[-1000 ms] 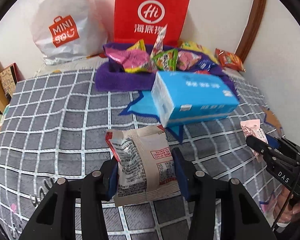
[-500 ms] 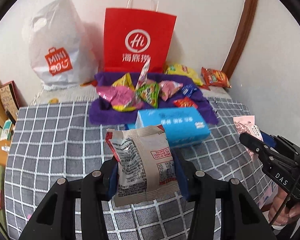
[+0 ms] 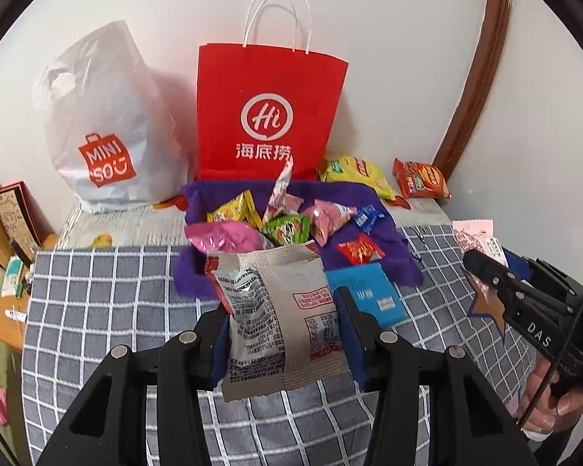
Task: Organize snacks
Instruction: 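Carry the white-and-red packet and pink pastry packet in both tools over the purple towel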
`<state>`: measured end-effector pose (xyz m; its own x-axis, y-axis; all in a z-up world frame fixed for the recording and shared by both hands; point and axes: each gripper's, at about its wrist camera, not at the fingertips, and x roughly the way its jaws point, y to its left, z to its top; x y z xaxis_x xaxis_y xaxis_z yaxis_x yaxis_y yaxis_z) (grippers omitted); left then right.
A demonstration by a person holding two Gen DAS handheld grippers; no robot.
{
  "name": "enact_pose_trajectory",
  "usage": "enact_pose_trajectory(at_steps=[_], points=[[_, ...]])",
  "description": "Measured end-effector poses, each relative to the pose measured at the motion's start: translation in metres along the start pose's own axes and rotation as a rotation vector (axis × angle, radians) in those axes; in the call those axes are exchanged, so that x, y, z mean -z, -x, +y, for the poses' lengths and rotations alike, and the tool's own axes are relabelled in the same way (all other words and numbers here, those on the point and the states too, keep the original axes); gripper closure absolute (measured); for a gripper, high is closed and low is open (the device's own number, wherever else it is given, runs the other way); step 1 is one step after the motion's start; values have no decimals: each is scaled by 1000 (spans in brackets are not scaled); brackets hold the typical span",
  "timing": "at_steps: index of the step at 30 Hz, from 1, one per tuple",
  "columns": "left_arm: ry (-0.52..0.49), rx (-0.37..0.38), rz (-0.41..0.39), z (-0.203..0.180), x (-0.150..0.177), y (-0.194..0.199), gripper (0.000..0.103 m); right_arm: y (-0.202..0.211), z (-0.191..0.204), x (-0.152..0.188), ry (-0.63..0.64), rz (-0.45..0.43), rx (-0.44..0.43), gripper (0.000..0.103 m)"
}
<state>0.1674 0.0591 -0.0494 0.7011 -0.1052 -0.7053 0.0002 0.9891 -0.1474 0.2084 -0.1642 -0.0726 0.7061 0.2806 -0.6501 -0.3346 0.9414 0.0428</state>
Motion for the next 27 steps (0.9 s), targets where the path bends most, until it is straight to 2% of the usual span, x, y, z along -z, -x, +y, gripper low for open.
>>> enact_pose_trajectory(at_steps=[10,27], points=[[13,2,-11,10,-46,-17,57,-31,-6,-48,9,-20,10,67],[18,2,-28,27,-104,-52,57,-86,-6,-113,-10,-42,-35,67]])
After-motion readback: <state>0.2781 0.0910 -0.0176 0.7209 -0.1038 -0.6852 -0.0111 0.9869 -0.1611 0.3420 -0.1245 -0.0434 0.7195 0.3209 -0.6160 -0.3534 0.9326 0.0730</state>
